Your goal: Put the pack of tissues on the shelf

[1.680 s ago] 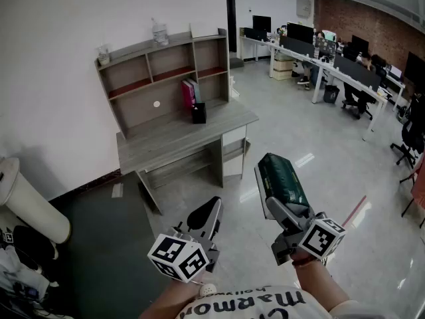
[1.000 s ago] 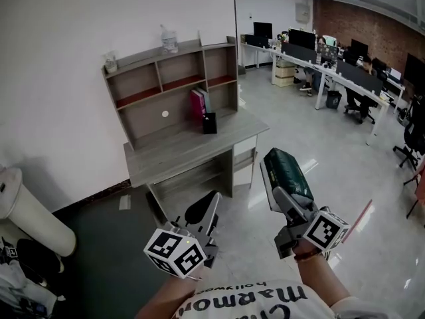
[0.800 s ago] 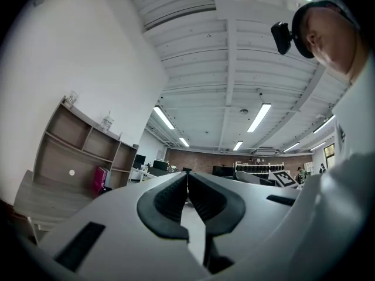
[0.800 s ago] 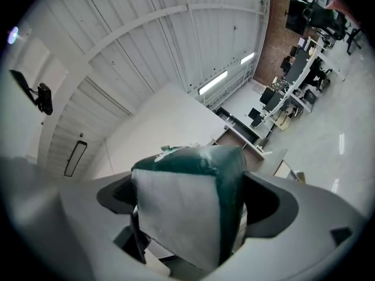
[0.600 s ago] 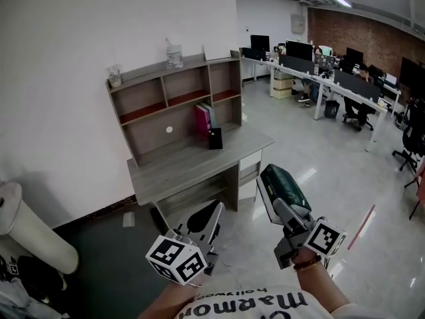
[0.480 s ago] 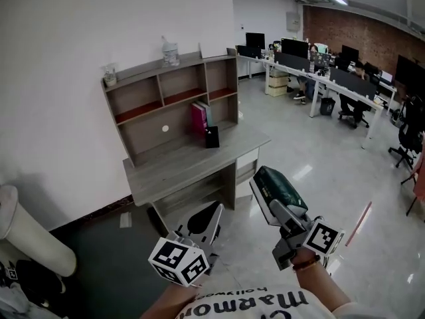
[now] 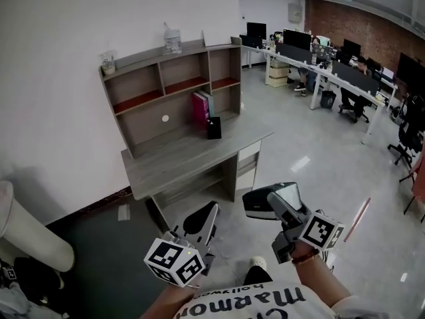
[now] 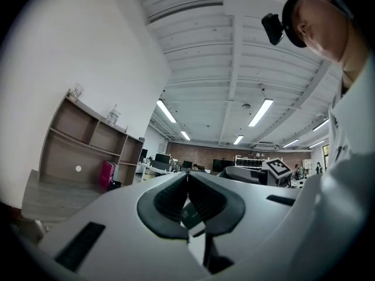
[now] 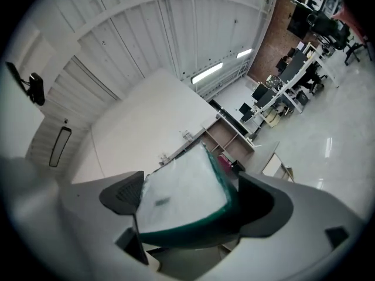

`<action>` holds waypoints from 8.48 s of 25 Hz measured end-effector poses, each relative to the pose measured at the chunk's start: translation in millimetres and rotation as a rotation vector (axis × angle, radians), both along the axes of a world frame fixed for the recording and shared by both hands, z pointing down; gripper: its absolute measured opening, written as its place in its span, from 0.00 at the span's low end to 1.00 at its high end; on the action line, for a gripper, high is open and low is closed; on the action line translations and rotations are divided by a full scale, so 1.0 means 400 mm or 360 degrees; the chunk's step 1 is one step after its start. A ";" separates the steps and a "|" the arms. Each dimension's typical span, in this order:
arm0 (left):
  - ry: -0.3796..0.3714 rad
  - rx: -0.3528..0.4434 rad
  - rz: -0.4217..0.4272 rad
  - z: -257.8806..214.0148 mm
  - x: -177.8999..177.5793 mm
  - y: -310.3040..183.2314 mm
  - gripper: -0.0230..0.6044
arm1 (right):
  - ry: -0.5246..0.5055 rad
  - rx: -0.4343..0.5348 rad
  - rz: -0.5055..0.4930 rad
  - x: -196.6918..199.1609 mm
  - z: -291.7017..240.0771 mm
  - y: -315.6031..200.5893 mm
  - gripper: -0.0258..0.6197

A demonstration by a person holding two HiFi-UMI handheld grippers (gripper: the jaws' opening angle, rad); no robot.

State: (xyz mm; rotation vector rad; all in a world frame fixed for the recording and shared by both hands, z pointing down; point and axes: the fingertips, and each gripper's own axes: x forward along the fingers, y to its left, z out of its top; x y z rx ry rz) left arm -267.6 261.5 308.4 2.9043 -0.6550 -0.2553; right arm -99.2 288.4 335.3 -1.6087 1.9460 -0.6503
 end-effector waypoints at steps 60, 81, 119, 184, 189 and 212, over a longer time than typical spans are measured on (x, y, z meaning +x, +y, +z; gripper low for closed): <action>0.0050 -0.0224 -0.0069 0.081 0.582 -0.815 0.07 | -0.0030 0.0019 -0.0157 0.578 0.041 -0.806 0.78; 0.0140 -0.0105 -0.0058 -0.063 0.695 -1.336 0.07 | 0.0048 0.0193 -0.0113 0.701 -0.136 -1.294 0.78; 0.0120 -0.0167 -0.0625 -0.042 0.519 -1.623 0.07 | 0.0167 0.0308 -0.0114 0.757 -0.187 -1.837 0.78; 0.0088 -0.0204 -0.0995 -0.022 0.418 -1.651 0.07 | 0.0701 0.0078 -0.0097 0.519 0.030 -2.021 0.80; 0.0090 -0.0212 -0.0998 -0.019 0.416 -1.659 0.07 | 0.0746 0.0096 -0.0126 0.497 0.026 -2.030 0.80; 0.0113 -0.0238 -0.1038 -0.007 0.402 -1.654 0.07 | 0.0721 0.0134 -0.0311 0.449 0.041 -2.047 0.86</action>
